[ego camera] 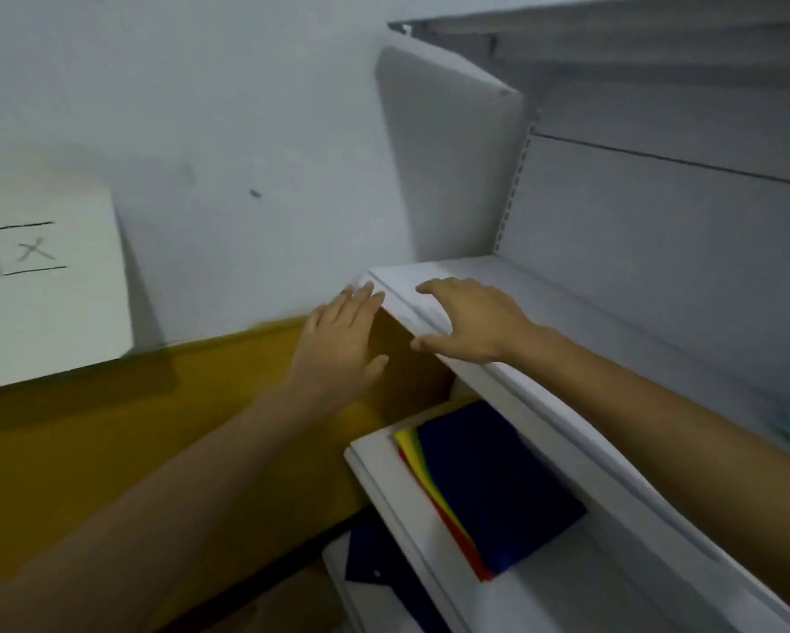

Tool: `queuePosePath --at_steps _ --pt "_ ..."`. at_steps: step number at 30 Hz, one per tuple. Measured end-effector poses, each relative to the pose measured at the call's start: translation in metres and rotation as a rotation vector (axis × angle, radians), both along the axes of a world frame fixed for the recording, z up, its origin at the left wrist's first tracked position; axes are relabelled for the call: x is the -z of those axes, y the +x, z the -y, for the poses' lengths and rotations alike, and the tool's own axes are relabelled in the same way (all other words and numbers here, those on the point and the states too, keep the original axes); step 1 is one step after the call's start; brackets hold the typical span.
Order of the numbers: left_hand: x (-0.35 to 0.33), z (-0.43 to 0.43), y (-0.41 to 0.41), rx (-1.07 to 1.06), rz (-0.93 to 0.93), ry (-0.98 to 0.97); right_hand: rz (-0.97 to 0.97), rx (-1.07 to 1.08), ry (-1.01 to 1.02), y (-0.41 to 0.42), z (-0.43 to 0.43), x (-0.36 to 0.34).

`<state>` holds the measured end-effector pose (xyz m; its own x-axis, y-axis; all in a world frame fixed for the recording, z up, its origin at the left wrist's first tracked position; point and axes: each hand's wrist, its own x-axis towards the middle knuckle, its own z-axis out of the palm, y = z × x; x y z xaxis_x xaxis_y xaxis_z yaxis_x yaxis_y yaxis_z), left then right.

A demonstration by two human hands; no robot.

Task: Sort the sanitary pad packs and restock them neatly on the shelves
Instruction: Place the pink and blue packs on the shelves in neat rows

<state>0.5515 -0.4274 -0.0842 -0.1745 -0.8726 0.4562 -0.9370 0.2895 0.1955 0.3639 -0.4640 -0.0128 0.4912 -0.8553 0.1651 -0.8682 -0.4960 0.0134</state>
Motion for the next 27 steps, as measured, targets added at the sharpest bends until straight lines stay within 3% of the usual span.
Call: queuePosePath --at_steps 4,9,21,27 --pt "0.042 -0.046 0.086 -0.135 0.097 0.207 -0.111 -0.153 0.07 0.093 -0.023 0.054" --pt "0.11 -0.098 0.16 -0.225 0.018 0.43 -0.224 -0.199 0.248 0.156 -0.065 0.139" --pt "0.216 -0.133 0.211 -0.107 0.088 0.708 -0.11 0.022 0.672 0.17 -0.13 0.278" --pt "0.261 -0.138 0.204 -0.154 0.035 0.826 0.021 0.085 0.763 0.154 -0.138 0.329"
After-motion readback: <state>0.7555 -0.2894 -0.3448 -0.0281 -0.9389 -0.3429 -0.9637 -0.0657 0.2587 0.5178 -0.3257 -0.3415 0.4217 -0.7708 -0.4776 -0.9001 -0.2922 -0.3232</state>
